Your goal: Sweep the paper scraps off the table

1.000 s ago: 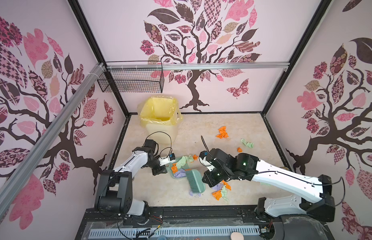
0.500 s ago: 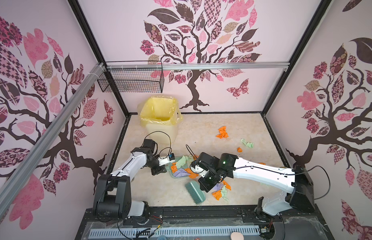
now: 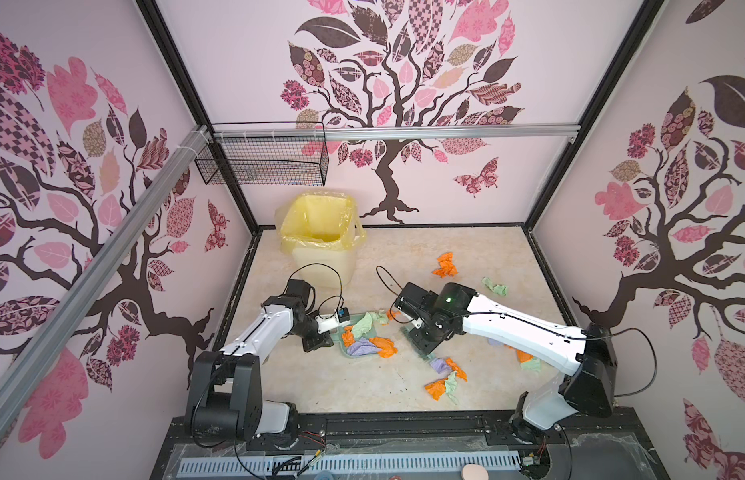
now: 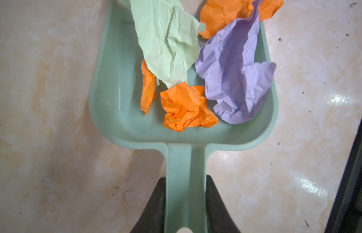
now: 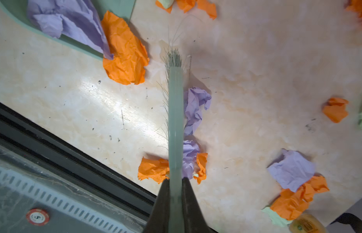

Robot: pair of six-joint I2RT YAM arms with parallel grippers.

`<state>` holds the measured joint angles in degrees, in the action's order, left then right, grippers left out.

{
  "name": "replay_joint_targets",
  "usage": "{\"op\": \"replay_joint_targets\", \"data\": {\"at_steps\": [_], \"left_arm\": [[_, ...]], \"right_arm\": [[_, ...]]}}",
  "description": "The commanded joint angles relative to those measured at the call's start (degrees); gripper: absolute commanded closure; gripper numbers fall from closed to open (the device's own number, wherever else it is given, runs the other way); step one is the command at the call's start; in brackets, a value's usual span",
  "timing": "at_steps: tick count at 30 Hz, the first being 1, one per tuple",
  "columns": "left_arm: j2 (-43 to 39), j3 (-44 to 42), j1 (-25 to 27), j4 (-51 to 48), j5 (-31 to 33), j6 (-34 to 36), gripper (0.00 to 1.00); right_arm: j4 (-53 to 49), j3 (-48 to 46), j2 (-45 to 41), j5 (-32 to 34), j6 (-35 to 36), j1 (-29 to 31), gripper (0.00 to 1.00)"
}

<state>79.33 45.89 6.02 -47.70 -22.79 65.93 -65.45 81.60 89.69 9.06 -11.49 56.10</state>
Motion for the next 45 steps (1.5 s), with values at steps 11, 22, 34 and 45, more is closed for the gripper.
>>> {"op": "replay_joint_targets", "data": {"at_steps": [11, 22, 34, 45], "left_arm": [[-1.21, -1.73, -0.15, -0.11, -1.82, 0.34, 1.00], [-2.21, -2.12, -0.07, -0.16, -1.97, 0.65, 1.00], [-2.00, -2.55, -0.18, 0.50, -3.57, 0.52, 1.00], [-2.55, -3.87, -0.13, 1.02, -3.54, 0.43, 1.00]], "right_arm": [[-6.41, 0.76, -14.13, -27.09, 17.37, 0.42, 1.00], [-6.84, -8.69, -11.19, -18.06, 30.69, 0.42, 1.00], [-3.62, -17.55, -11.88, -9.49, 35.52, -4.02, 1.00], [2.72, -12.25, -9.97, 7.06, 38.18, -4.76, 1.00]]}}
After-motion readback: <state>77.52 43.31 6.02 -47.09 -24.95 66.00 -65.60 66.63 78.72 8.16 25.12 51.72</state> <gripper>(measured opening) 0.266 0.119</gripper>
